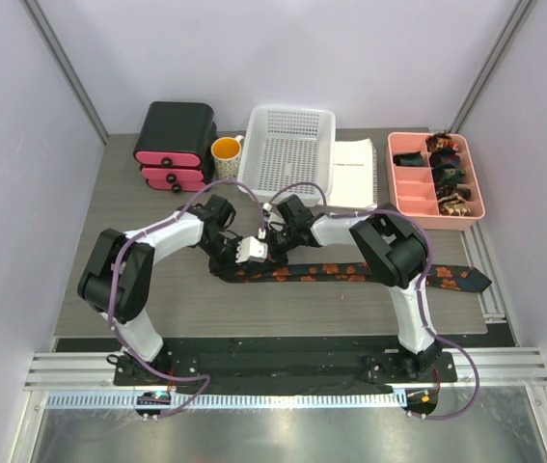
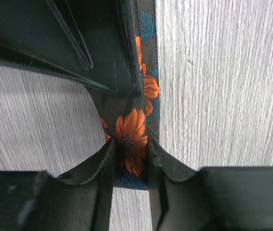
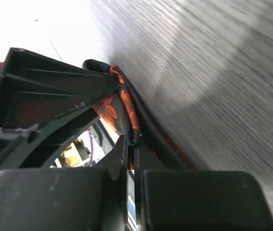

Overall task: Roll the ties
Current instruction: Roll the tie at the center of the board.

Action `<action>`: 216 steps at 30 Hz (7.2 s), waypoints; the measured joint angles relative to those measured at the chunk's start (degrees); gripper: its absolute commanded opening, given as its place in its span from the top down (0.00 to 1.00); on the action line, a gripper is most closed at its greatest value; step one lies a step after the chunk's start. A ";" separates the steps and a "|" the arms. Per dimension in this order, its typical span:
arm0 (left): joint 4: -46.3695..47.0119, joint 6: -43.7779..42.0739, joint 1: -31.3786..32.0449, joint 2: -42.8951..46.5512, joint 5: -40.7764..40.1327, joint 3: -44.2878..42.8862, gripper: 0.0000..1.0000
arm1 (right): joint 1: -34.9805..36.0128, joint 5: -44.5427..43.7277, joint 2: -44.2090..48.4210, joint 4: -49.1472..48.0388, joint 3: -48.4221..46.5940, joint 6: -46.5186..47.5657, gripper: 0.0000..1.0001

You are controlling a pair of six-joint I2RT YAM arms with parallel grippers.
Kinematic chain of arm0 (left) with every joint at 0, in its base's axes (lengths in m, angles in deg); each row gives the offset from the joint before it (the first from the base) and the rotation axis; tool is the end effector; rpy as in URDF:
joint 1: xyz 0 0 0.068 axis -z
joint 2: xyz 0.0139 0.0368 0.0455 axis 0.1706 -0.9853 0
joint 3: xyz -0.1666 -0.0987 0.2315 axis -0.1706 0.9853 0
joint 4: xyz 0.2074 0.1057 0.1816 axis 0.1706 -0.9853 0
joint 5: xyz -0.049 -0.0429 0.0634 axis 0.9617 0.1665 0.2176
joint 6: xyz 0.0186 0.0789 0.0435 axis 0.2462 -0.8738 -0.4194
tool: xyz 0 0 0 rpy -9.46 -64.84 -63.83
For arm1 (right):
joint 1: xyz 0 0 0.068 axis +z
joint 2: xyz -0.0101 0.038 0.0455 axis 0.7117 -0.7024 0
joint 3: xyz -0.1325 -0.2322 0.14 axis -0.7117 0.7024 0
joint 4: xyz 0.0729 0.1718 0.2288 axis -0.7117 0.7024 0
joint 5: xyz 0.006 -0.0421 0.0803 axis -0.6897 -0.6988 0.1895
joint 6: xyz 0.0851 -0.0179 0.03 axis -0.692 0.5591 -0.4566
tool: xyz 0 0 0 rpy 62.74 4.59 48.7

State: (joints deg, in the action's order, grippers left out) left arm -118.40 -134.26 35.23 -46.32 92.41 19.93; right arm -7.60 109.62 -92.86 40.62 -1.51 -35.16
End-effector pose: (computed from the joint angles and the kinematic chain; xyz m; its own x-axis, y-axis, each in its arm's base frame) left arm 0.2891 -0.1802 0.1283 -0.0243 0.8801 -0.4743 0.9956 -0.0216 -0.0912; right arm 0.3388 0.3394 0.0820 -0.9816 -0.1837 -0.0516 -0.1422 0.5241 0.8397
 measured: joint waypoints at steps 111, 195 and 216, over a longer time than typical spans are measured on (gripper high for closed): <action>9.81 16.90 5.60 -1.73 2.60 -1.01 0.69 | -3.30 4.70 -1.05 -6.38 4.59 1.51 0.99; 23.52 41.09 17.66 -8.33 -4.09 -6.36 0.82 | -15.39 7.17 8.81 20.02 4.24 16.74 0.60; 22.77 41.20 17.57 -8.55 -5.09 -6.95 0.83 | -14.16 8.96 5.77 17.07 3.48 20.33 0.99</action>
State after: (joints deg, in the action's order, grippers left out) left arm -95.62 -93.06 52.80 -54.86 87.32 12.98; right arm -21.76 118.58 -87.09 57.69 1.97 -14.83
